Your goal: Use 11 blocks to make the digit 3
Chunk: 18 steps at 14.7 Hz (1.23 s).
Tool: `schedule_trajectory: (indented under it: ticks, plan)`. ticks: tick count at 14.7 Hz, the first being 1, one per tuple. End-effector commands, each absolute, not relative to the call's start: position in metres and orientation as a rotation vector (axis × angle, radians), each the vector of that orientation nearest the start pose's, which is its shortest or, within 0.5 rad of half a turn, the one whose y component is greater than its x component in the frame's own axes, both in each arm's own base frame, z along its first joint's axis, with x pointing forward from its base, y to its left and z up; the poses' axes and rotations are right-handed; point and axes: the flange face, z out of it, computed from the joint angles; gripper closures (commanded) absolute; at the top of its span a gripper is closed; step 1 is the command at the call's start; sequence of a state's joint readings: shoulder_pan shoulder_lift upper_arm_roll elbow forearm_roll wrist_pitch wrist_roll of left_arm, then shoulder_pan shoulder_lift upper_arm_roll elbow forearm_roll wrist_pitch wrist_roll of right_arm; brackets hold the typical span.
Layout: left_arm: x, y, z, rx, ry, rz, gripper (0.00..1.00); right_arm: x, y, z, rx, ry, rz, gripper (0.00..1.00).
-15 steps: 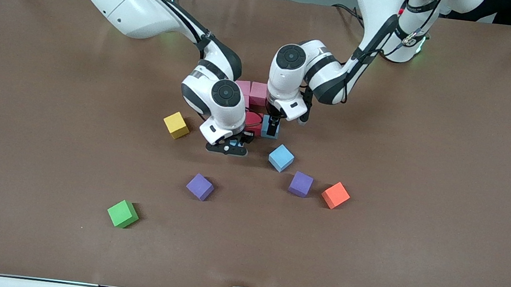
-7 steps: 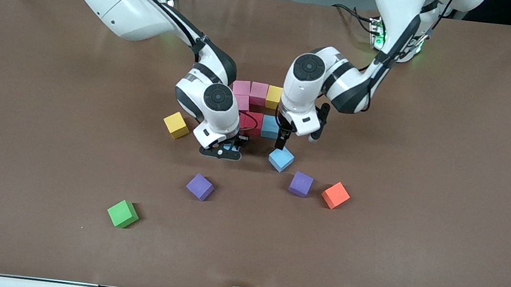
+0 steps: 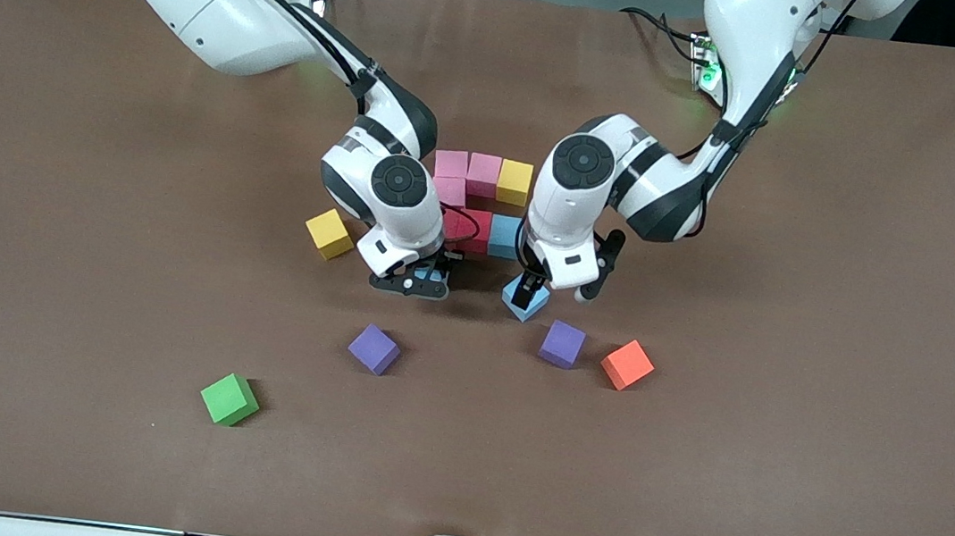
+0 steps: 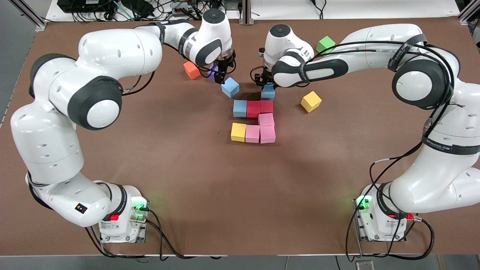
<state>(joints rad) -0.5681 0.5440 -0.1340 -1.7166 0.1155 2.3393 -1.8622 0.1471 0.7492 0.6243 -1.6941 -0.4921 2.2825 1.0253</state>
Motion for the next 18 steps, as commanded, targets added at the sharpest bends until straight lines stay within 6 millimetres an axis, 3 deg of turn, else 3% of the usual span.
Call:
schedule_trajectory:
  ticks: [1, 4, 9, 18]
  plan:
    - [0.538, -0.433, 0.277, -2.797, -1.558, -0.106, 0.0, 0.514, 0.426, 0.221, -3.073, 0.068, 0.025, 1.0]
    - [0.544, -0.432, 0.267, -2.835, -1.466, -0.094, 0.0, 0.51, 0.426, 0.216, -3.066, 0.065, 0.025, 1.0]
    - [0.55, -0.44, 0.236, -2.825, -1.457, -0.054, 0.0, 0.508, 0.426, 0.216, -3.073, 0.071, 0.031, 1.0]
    - [0.541, -0.438, 0.219, -2.797, -1.436, -0.013, 0.0, 0.504, 0.426, 0.215, -3.113, 0.08, 0.063, 1.0]
